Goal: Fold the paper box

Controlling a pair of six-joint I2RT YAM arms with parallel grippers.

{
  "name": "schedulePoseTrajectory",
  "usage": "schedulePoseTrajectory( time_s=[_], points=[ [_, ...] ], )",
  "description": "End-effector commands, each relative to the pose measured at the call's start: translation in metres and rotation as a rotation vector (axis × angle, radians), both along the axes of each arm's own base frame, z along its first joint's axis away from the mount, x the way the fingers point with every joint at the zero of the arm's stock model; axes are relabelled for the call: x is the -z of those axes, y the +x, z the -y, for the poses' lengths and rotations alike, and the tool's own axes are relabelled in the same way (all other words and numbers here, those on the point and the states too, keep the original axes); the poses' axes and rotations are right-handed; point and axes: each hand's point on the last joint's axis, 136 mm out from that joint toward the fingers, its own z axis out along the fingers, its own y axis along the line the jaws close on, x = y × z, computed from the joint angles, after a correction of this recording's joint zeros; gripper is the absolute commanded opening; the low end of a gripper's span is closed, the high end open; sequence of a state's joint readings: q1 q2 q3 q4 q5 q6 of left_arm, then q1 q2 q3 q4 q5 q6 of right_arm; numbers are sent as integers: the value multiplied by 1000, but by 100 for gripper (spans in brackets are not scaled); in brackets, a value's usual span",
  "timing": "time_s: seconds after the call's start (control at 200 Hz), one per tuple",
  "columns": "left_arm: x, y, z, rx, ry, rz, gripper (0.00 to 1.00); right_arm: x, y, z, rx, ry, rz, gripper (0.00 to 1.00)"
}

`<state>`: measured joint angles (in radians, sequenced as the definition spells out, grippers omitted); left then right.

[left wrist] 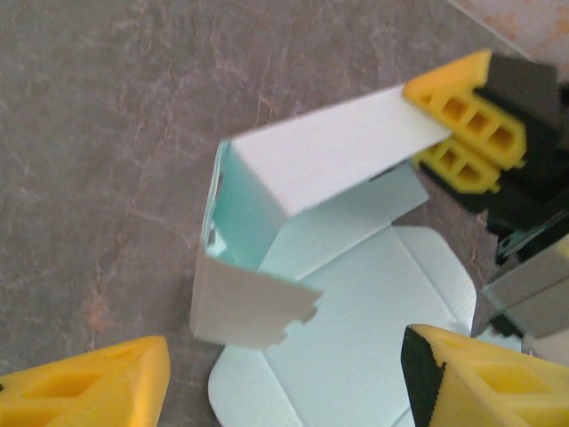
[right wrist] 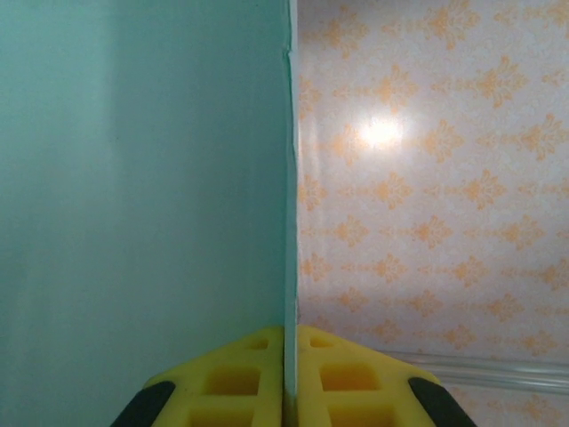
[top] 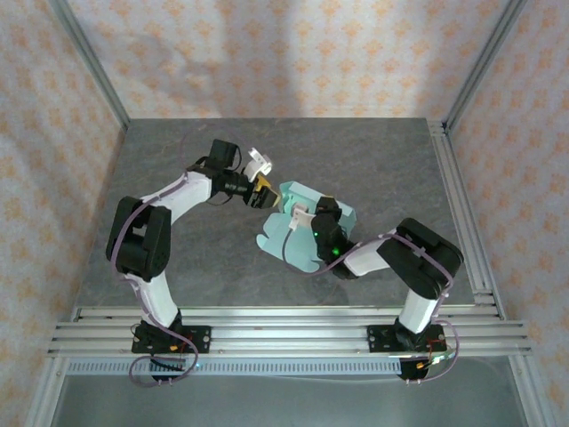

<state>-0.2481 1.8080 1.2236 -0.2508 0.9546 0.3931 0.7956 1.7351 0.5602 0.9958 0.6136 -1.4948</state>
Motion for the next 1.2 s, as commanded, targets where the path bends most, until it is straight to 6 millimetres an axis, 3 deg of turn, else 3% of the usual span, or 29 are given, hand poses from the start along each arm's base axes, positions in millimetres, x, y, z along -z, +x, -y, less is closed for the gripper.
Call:
schedulePoseTrajectory(
  time_s=[0.0,0.22,0.515,0.765,1.191],
  points=[
    [-6,-3,-13,-92,9,38,72,-8,-8,1,14,71,17,10],
    [7,-17,-32,-271,-11,36,74,-6,-20,-15,-32,111,18,11],
    [30,-23,-39,-317,-19,64,71,-15,-35,-10,-38,144,12,12],
    [25,-21,-15,-167,-10,134,71,-12,-46,-2,-29,113,-5,13],
    [48,-12,11,-84,-31,49,64,5,-55,10,2,15,-44,13]
  ],
)
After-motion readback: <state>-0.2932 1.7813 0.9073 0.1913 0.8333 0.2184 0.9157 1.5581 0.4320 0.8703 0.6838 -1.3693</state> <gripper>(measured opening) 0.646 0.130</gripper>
